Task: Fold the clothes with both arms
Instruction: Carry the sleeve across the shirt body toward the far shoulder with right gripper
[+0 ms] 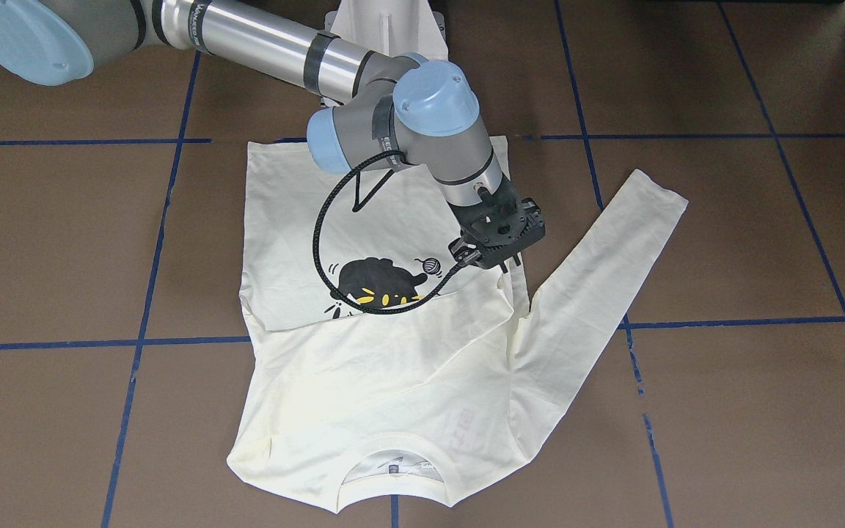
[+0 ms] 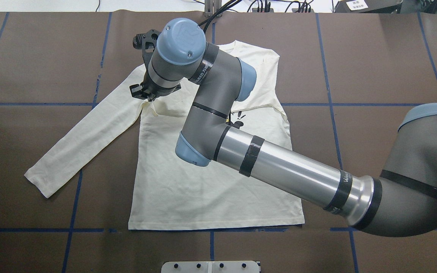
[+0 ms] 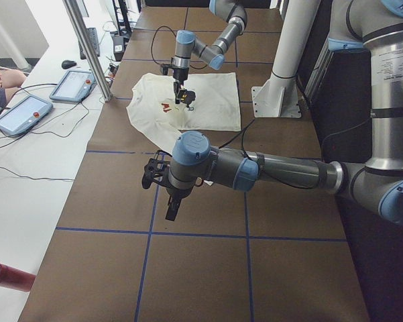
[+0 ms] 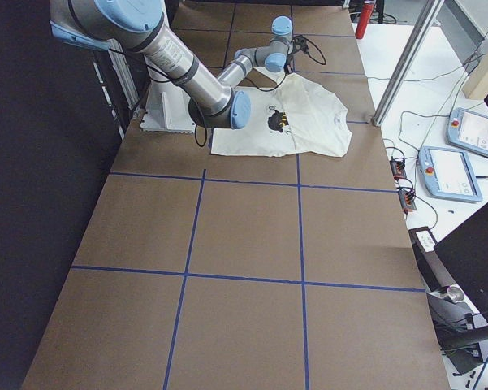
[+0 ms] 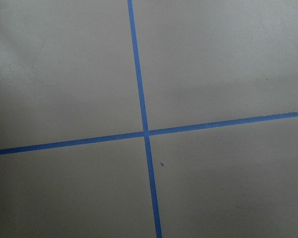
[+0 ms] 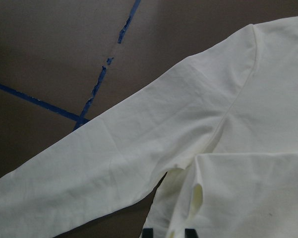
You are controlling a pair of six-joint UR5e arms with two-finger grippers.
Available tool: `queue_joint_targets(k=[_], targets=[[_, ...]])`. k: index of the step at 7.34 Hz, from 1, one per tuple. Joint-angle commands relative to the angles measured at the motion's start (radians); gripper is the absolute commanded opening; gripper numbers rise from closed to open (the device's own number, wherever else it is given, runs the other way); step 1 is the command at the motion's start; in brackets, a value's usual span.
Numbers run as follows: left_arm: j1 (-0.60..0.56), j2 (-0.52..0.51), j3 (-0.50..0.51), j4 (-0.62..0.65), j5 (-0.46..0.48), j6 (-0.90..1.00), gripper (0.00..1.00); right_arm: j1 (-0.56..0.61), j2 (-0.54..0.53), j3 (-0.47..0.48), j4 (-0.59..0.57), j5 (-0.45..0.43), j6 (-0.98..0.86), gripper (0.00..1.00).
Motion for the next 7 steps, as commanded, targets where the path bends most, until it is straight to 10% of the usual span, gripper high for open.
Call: queue_joint_targets(k=[1, 3, 7], targets=[[0.015, -0.001, 0.002, -0.023, 0.001, 0.005, 1.00, -0.006, 0.003, -0.005, -0.011, -0.029, 0.019, 1.00], [0.142, 0.002, 0.000, -0.089, 0.003, -0.075, 1.00, 0.012, 0.006, 0.020, -0.130, -0.015, 0.062, 1.00], [0.596, 0.018, -0.046, -0.443, 0.274, -1.022, 1.00, 0.242, -0.152, 0.233, -0.564, 0.222, -0.059, 1.00]])
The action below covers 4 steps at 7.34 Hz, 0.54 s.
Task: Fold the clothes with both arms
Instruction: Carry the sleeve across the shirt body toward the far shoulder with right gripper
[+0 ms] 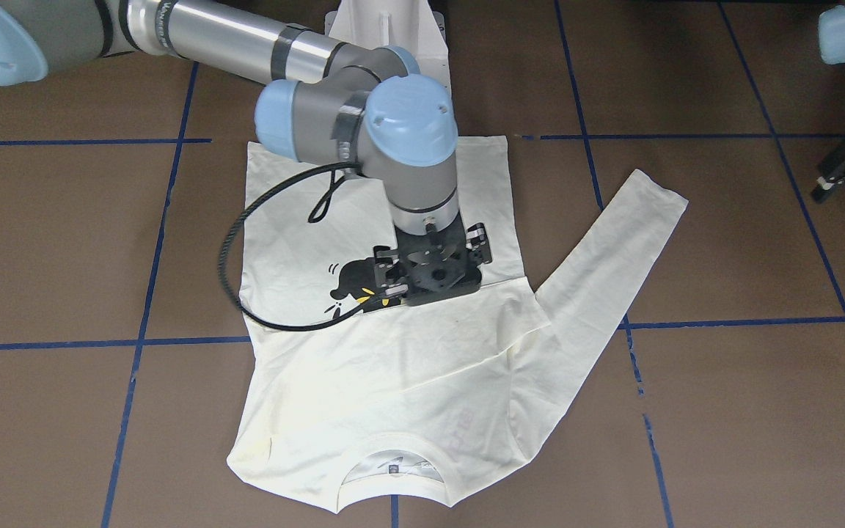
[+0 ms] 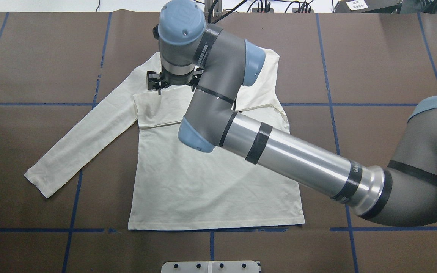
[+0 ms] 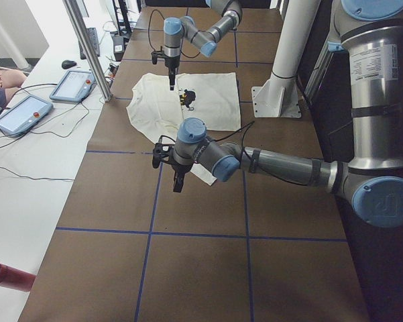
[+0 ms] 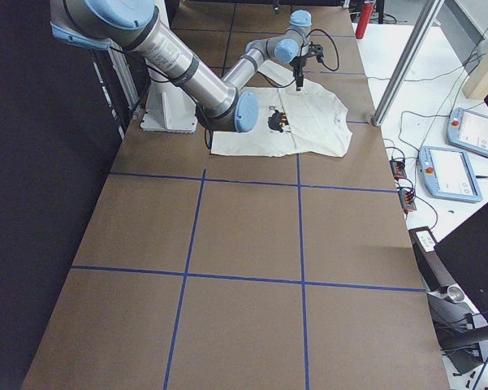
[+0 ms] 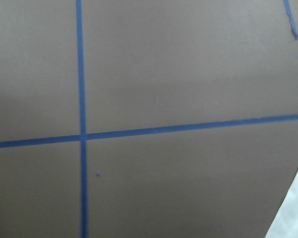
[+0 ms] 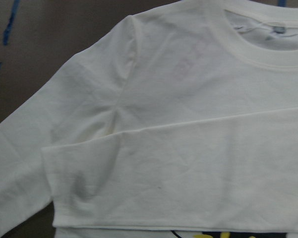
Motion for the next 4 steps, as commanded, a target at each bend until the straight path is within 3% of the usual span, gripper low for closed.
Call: queue_joint_targets(k=[1, 2, 4], targets=[[0.293, 0.008, -0.037, -0.078, 0.204, -0.472, 1.00, 0.129, -0.210, 0.159, -0.077, 0.104, -0.154, 1.00], [0.449, 0.008, -0.046, -0.079, 0.331, -0.674, 1.00, 0.189, -0.290, 0.189, -0.077, 0.150, -0.243, 1.00], [0.553, 0.024, -0.067, -0.079, 0.404, -0.820, 1.00, 0.282, -0.374, 0.189, -0.079, 0.204, -0.379, 1.00]])
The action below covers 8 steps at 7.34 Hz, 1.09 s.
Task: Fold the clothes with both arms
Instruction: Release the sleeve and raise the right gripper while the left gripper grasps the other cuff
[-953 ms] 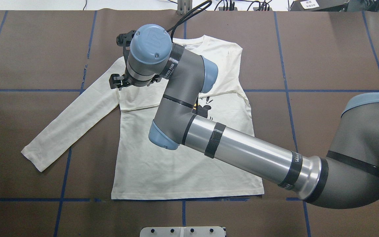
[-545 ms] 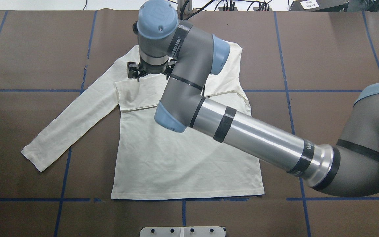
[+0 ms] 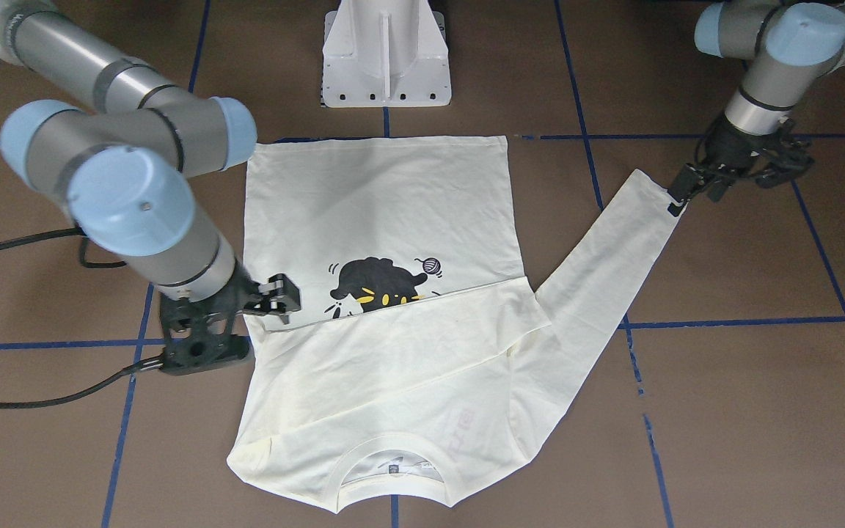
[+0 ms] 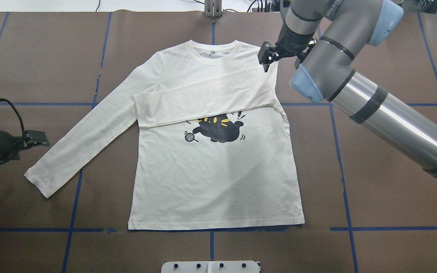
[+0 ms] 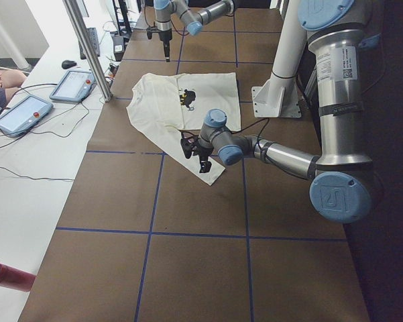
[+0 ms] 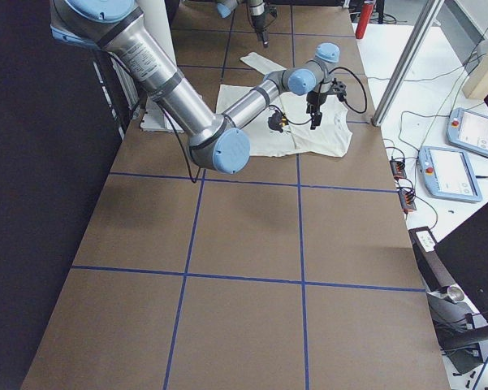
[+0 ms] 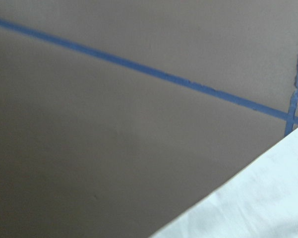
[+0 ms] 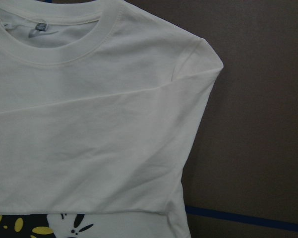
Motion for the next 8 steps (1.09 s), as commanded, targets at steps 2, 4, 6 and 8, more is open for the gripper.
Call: queue_joint_targets(k=[2, 4, 6, 8], targets=[[0.146, 0.041, -0.007, 0.002, 0.109, -0.145, 1.00, 0.104, -0.104, 0.011, -0.002, 0.077, -0.141, 1.00], [0.186, 0.071, -0.001, 0.002, 0.132, -0.158, 1.00, 0.104, -0.100, 0.013, -0.001, 0.078, -0.138, 1.00], [0.212, 0.071, 0.012, 0.008, 0.139, -0.159, 1.00, 0.104, -0.101, 0.025, -0.001, 0.078, -0.132, 1.00], [0.213, 0.071, 0.018, 0.008, 0.139, -0.155, 0.95, 0.101, -0.100, 0.027, -0.001, 0.076, -0.125, 1.00]])
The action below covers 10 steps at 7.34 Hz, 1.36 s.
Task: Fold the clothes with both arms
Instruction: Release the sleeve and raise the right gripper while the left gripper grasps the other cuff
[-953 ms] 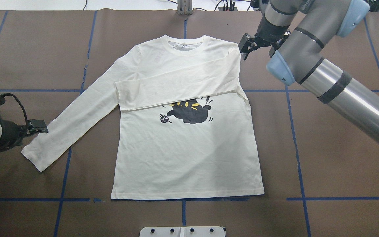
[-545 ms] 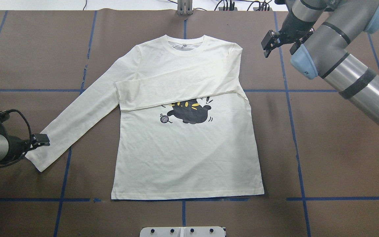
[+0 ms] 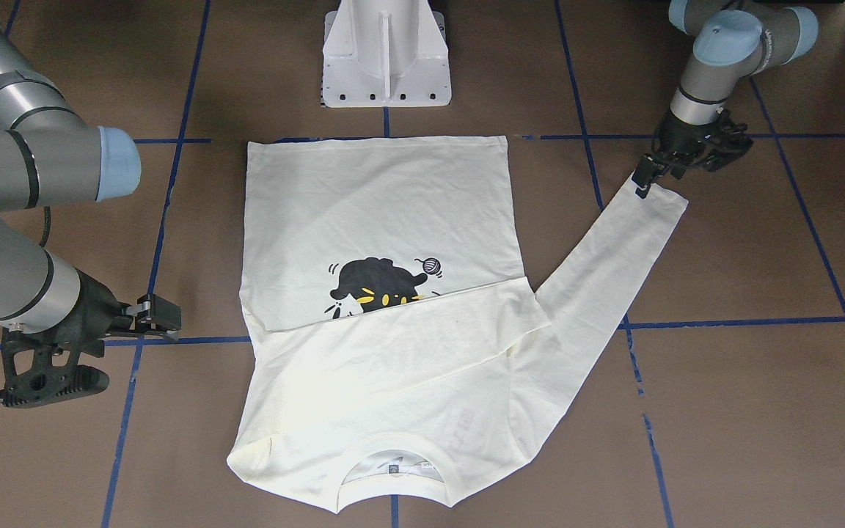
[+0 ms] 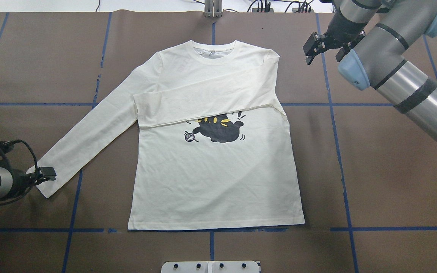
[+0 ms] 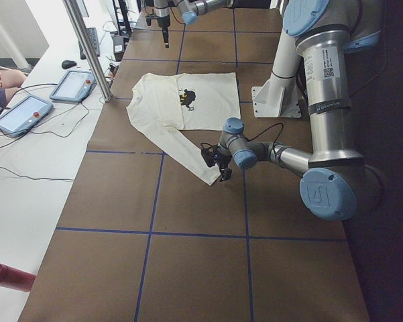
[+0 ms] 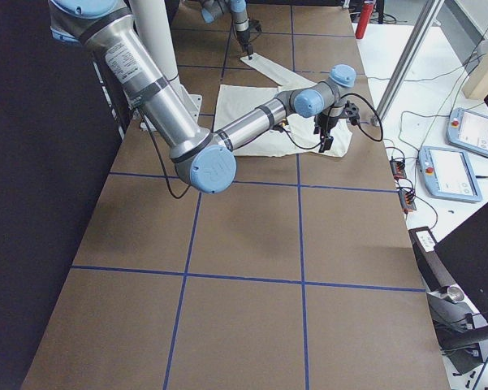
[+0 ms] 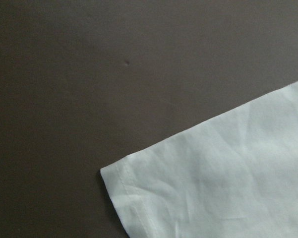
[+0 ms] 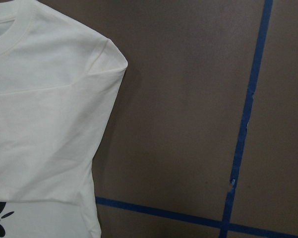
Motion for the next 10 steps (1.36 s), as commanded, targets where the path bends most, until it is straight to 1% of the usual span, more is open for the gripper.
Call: queue_joint_targets(k=[1, 2, 3, 5, 6, 10], targets=[[0.004, 0.000, 0.007, 0.000, 0.001, 0.001, 0.82, -0.002, 0.001, 0.003, 0.000, -0.001, 0.005, 1.00], [0.004, 0.000, 0.008, 0.002, 0.001, -0.001, 0.61, -0.002, 0.001, 0.003, 0.002, -0.001, 0.005, 1.00], [0.004, 0.000, 0.008, 0.002, 0.001, -0.002, 0.35, -0.002, 0.001, 0.003, 0.002, -0.001, 0.005, 1.00], [0.004, 0.000, 0.008, 0.002, -0.001, -0.007, 0.06, -0.002, 0.001, 0.009, 0.000, -0.001, 0.005, 1.00], [0.004, 0.000, 0.007, 0.002, -0.001, -0.009, 0.00, -0.002, 0.001, 0.009, 0.000, -0.001, 0.005, 1.00], [0.004, -0.010, -0.018, 0.005, -0.011, -0.012, 0.00, 0.000, -0.004, 0.011, 0.002, 0.000, 0.005, 1.00]])
